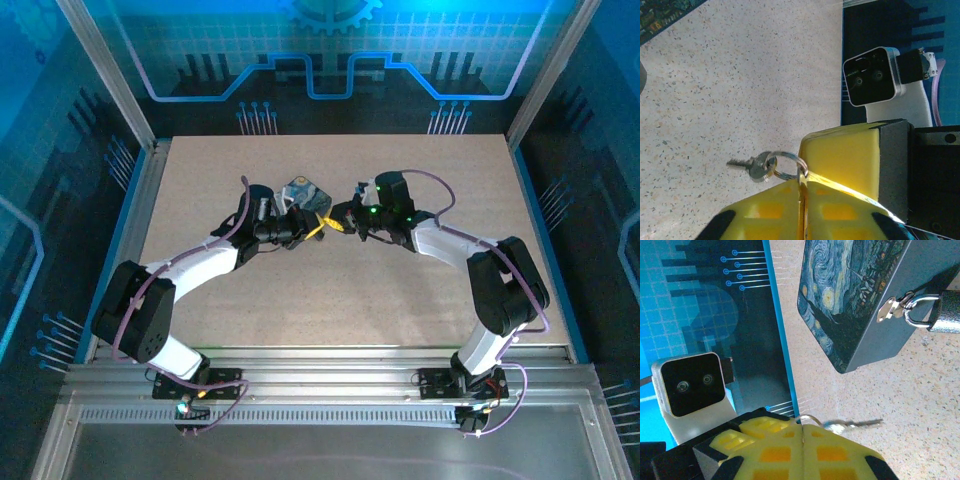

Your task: Unlock a padlock with a key

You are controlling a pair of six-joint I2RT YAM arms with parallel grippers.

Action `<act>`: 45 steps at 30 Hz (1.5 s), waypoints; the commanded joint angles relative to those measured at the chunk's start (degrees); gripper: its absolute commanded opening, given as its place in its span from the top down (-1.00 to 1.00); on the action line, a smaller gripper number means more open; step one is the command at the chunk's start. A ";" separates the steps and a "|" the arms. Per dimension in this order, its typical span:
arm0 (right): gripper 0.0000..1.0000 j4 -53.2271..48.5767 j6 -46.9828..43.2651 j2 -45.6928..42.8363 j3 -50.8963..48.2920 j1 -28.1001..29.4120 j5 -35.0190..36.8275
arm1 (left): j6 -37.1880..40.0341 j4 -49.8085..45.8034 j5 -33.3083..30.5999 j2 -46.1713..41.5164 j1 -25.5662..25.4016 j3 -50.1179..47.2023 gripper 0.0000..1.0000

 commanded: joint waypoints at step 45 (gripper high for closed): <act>0.50 -18.47 -48.26 -1.31 3.70 -6.72 -29.42 | 30.62 -15.27 31.15 7.42 2.09 12.29 1.00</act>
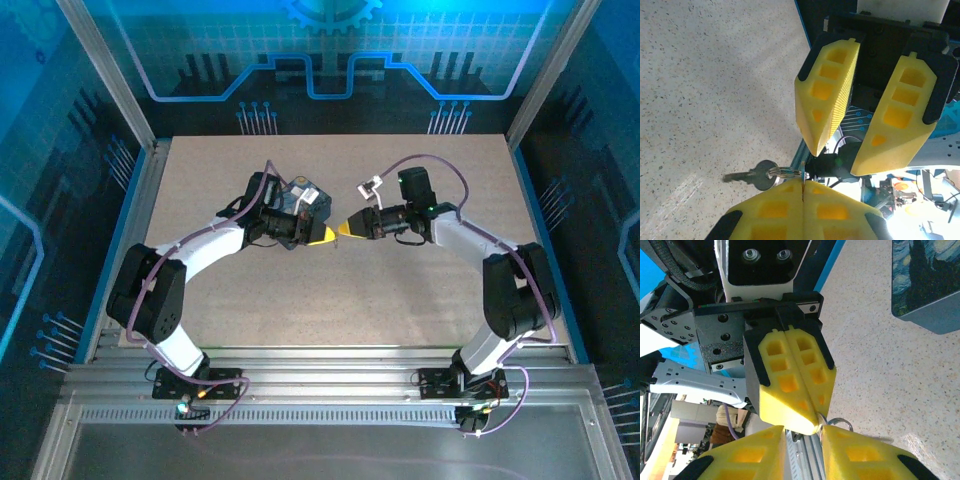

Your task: Unlock a padlock with a key

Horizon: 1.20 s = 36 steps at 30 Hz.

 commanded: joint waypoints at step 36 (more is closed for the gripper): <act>0.64 -1.13 -1.83 2.69 0.04 2.04 -4.67 | 1.51 2.38 4.82 -0.78 0.08 0.95 1.00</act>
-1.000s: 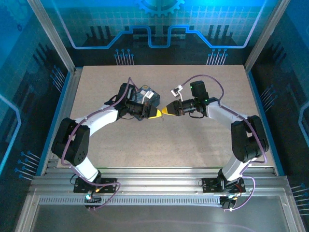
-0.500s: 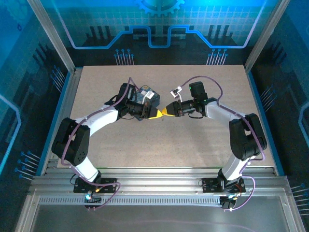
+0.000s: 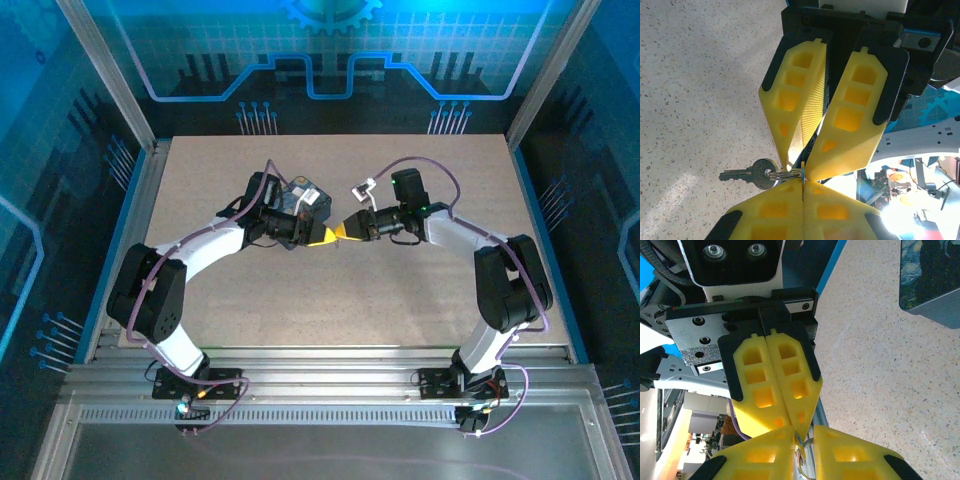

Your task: Unlock a padlock with a key

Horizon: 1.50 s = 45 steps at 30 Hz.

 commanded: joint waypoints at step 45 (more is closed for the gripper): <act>1.00 9.35 8.96 -0.42 -3.10 -0.55 -1.00 | -3.74 8.60 3.47 -0.98 2.56 -4.09 0.55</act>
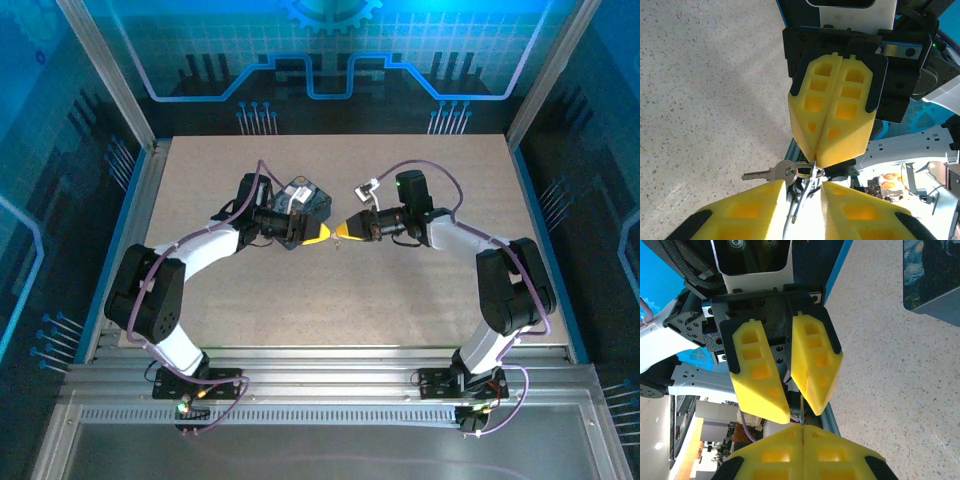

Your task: Unlock a padlock with a key

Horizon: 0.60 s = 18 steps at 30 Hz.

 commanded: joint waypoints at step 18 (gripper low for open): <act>0.57 0.53 0.25 1.53 0.01 0.92 -0.65 | 1.50 1.58 0.61 -0.45 0.11 -0.76 1.00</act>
